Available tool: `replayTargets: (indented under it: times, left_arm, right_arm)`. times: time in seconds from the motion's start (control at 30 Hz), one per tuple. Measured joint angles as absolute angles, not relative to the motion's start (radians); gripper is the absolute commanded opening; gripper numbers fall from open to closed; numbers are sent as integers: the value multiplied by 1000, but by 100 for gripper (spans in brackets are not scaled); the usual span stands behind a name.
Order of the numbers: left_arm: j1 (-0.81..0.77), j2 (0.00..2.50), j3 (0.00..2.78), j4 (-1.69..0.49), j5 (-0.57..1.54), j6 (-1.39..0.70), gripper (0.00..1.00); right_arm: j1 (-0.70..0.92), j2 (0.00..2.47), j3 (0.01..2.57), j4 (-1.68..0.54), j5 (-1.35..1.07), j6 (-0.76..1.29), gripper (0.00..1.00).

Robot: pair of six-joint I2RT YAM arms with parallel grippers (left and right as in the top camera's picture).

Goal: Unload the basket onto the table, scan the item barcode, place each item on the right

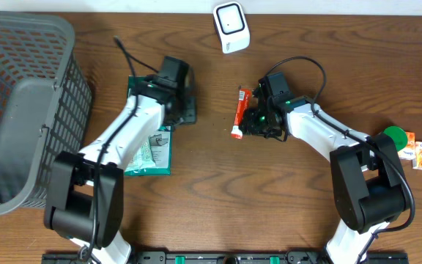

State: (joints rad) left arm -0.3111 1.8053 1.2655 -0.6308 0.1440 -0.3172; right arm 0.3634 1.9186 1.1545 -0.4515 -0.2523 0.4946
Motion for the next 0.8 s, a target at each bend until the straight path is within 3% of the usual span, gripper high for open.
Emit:
replayTargets:
  times: [0.2,0.33,0.4,0.47,0.6,0.8]
  left_arm:
    - [-243,1807,1265,-702,116,-317,46]
    - [-223,1808,1265,-708,105,-317,58]
    - [-221,1807,1265,-708,102,-315,59]
    - [-221,1807,1265,-708,102,-314,61]
    - [-221,1807,1265,-720,101,-314,66]
    - [-221,1808,1265,-729,101,-315,70]
  right_arm:
    - [384,1938,1157,-397,-200,589,46]
    - [418,1951,1166,-368,-193,605,45]
    - [435,1955,1169,-365,-192,609,33]
    - [444,1957,1169,-369,-191,623,31]
    - [445,1959,1171,-390,-194,638,35]
    - [444,1959,1175,-400,-192,643,33]
